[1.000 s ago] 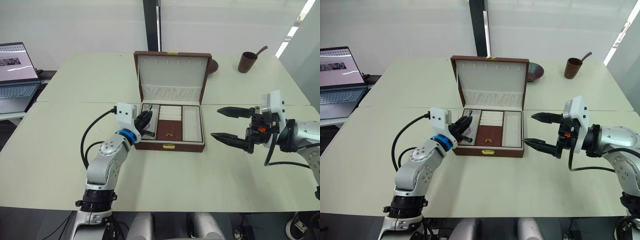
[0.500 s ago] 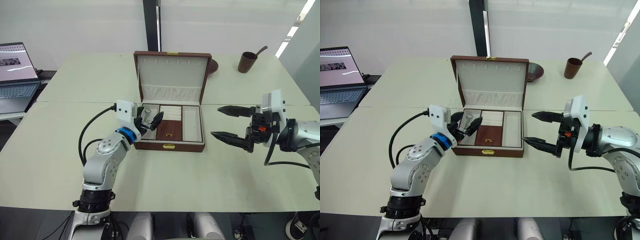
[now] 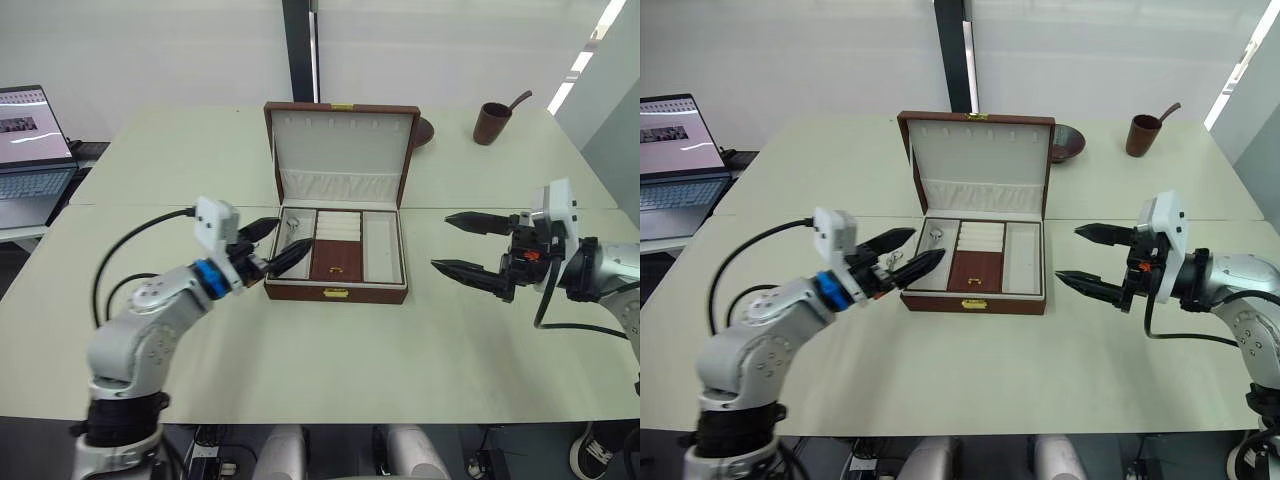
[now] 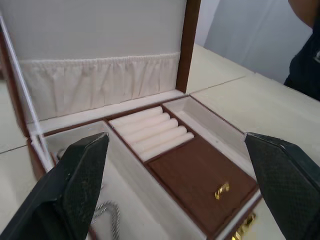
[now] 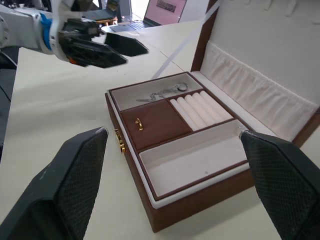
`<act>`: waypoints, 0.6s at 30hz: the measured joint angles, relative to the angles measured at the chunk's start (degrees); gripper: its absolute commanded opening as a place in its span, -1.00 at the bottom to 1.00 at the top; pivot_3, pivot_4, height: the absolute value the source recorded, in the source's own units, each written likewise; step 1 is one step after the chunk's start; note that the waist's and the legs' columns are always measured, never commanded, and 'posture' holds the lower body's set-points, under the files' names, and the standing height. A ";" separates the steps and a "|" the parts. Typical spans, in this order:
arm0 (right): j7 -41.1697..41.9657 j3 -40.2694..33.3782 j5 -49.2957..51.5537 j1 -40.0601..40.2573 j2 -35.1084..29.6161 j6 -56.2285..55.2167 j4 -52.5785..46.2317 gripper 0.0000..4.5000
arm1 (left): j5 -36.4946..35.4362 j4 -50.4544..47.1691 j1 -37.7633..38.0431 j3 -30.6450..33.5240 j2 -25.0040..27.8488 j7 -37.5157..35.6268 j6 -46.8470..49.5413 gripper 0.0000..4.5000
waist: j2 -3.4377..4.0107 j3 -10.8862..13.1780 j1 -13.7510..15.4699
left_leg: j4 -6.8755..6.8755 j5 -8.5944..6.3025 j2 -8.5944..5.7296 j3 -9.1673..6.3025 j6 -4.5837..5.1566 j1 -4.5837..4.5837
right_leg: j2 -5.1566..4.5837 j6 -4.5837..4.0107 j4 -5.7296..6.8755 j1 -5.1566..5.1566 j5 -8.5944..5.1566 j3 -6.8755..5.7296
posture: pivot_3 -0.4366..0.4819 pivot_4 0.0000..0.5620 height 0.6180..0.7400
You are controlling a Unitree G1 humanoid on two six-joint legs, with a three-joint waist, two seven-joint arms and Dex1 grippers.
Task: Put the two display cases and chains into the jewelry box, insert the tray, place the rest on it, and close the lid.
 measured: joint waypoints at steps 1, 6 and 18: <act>0.20 -0.21 -0.52 0.71 -0.11 -0.53 0.85 1.00 | -0.31 0.25 1.19 1.25 2.56 -2.18 -0.24 0.99 | 0.00 0.00 0.00 | 0.00 0.00 -0.01 0.02 0.00 0.00 | -0.01 0.00 0.00 0.00 0.00 0.00 | -0.05 -0.47 1.00; 1.73 -2.07 -3.32 5.28 -0.66 -3.47 7.36 1.00 | 1.26 6.04 6.40 7.93 12.04 -9.24 -3.02 0.99 | 0.02 0.04 0.04 | -0.01 0.00 0.00 0.06 0.01 0.00 | -0.04 -0.02 -0.01 -0.03 -0.02 0.03 | -0.05 -0.47 1.00; 4.93 -4.92 -11.32 8.71 -0.94 -14.88 25.36 1.00 | 10.26 22.36 17.45 20.44 15.19 -11.07 -16.90 0.99 | 0.05 0.07 -0.04 | -0.11 -0.01 0.09 0.13 0.01 0.02 | -0.08 -0.07 0.01 -0.09 -0.05 0.08 | -0.05 -0.47 1.00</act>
